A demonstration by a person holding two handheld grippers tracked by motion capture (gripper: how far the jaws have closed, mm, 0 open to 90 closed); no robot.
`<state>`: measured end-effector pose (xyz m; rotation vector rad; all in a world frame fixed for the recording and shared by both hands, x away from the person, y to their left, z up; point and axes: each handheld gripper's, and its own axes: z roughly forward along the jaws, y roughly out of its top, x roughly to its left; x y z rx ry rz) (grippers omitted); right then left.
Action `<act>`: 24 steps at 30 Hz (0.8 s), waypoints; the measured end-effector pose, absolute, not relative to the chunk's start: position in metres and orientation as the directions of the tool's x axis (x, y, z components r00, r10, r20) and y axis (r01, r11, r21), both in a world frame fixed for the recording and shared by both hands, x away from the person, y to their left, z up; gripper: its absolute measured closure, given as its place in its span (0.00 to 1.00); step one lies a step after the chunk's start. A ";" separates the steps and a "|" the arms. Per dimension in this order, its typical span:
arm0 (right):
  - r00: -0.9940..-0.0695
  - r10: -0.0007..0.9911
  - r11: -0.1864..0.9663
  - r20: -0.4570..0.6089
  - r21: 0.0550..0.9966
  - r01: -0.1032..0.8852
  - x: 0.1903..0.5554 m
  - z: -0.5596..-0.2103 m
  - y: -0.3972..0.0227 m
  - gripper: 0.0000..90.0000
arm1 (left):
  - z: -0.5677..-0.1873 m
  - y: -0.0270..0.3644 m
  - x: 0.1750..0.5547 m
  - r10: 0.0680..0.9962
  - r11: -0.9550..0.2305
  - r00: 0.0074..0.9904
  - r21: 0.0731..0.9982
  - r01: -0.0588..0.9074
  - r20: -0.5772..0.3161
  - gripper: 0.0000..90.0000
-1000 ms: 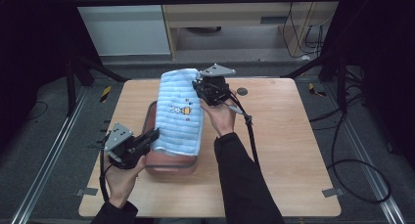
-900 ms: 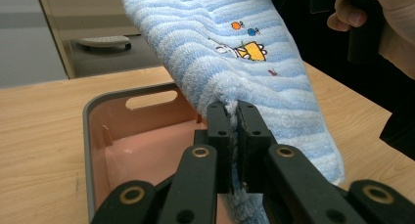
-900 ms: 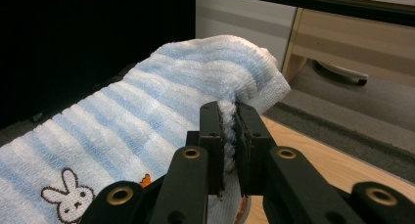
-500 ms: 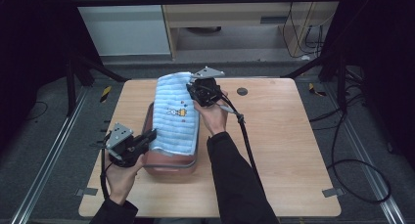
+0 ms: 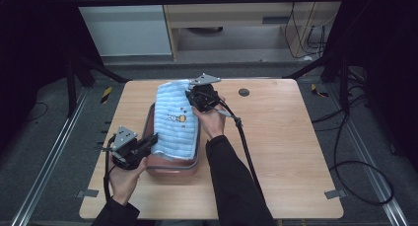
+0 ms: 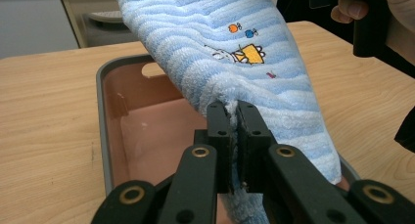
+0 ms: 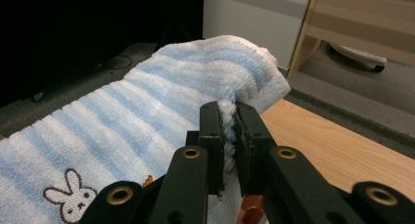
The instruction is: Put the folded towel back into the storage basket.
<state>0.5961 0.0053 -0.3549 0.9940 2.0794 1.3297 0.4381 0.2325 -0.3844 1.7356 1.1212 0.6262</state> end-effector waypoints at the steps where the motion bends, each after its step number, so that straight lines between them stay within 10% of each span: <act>1: -0.622 0.783 0.259 -0.001 0.910 0.325 0.597 -0.356 0.006 0.92 | -0.386 0.233 0.438 0.892 -0.138 0.448 0.901 0.411 -0.068 0.95; 24: -0.637 0.771 0.306 -0.003 0.878 0.367 0.601 -0.401 0.016 0.92 | -0.419 0.234 0.442 0.901 -0.212 0.433 0.848 0.486 -0.023 0.95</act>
